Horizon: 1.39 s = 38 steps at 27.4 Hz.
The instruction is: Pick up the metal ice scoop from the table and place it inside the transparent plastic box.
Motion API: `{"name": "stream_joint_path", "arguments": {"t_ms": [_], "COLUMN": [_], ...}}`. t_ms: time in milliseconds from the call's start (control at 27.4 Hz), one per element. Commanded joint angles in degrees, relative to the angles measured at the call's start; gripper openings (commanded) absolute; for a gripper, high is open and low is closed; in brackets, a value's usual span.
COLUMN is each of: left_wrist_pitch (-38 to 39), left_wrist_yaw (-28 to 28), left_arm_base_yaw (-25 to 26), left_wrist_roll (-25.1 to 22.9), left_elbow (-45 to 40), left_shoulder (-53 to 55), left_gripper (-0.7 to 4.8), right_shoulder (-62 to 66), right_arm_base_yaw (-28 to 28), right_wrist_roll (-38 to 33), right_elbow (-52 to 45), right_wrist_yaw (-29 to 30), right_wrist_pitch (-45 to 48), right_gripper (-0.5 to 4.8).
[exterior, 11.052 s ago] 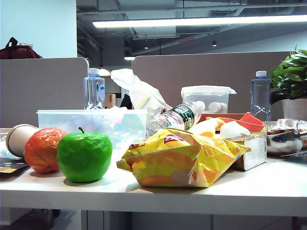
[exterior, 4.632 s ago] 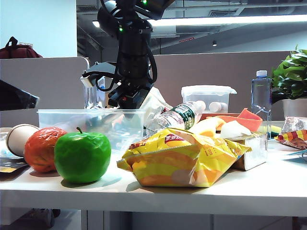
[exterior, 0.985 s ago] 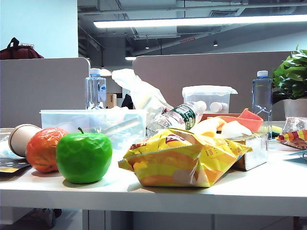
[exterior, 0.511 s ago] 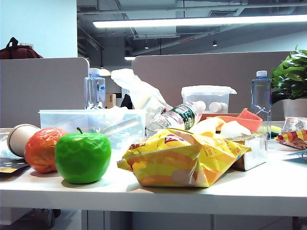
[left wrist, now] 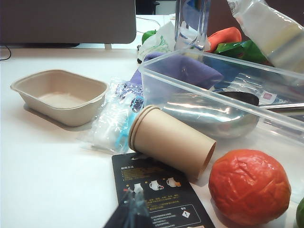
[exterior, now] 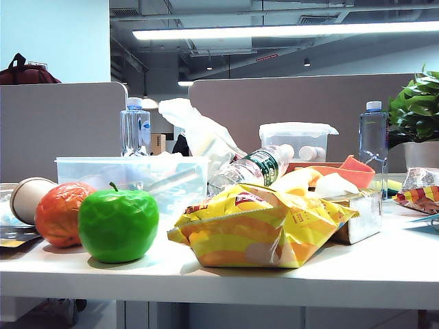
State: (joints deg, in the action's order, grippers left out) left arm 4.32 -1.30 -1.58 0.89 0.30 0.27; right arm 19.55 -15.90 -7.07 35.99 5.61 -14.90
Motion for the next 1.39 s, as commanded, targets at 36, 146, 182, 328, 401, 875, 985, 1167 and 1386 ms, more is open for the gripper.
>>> {"name": "stream_joint_path", "arguments": {"t_ms": [36,146,182,328,401,875,985,1167,1386], "left_wrist_pitch": [-0.3,-0.3,-0.3,-0.3,-0.3,-0.3,-0.3,-0.3,-0.3], "left_wrist_yaw": [0.0,0.0,0.0,0.0,0.0,0.0,0.0,0.0,0.0], "left_arm_base_yaw": [0.0,0.0,0.0,0.0,0.0,0.0,0.0,0.0,0.0], "left_wrist_roll": [-0.2,-0.2,-0.2,-0.2,-0.2,-0.2,-0.2,-0.2,-0.2], "left_elbow": [0.1,0.1,0.1,0.1,0.1,0.1,0.1,0.1,0.1], "left_shoulder": [0.0,0.0,0.0,0.0,0.0,0.0,0.0,0.0,0.0], "left_gripper": [-0.05,-0.05,-0.05,-0.05,-0.05,-0.05,-0.05,-0.05,-0.05], "right_shoulder": [0.0,-0.1,-0.2,-1.1,-3.0,-18.6,-19.4,-19.4,-19.4], "right_arm_base_yaw": [-0.1,-0.1,-0.1,0.6,2.0,9.3,9.3,9.3,9.5], "right_wrist_roll": [-0.2,-0.2,0.0,2.6,2.6,1.2,1.1,1.1,1.1], "right_elbow": [0.2,0.2,0.2,-0.8,-2.9,-24.0,-28.2,-34.2,-35.9], "right_wrist_yaw": [-0.2,-0.5,-1.1,-4.9,-7.3,-7.8,-8.5,-8.5,-8.5], "right_wrist_pitch": [1.0,0.6,0.5,0.2,0.4,11.2,15.8,23.3,21.9], "right_gripper": [-0.01,-0.01,-0.01,-0.01,-0.01,-0.01,-0.01,-0.01,-0.01]}}
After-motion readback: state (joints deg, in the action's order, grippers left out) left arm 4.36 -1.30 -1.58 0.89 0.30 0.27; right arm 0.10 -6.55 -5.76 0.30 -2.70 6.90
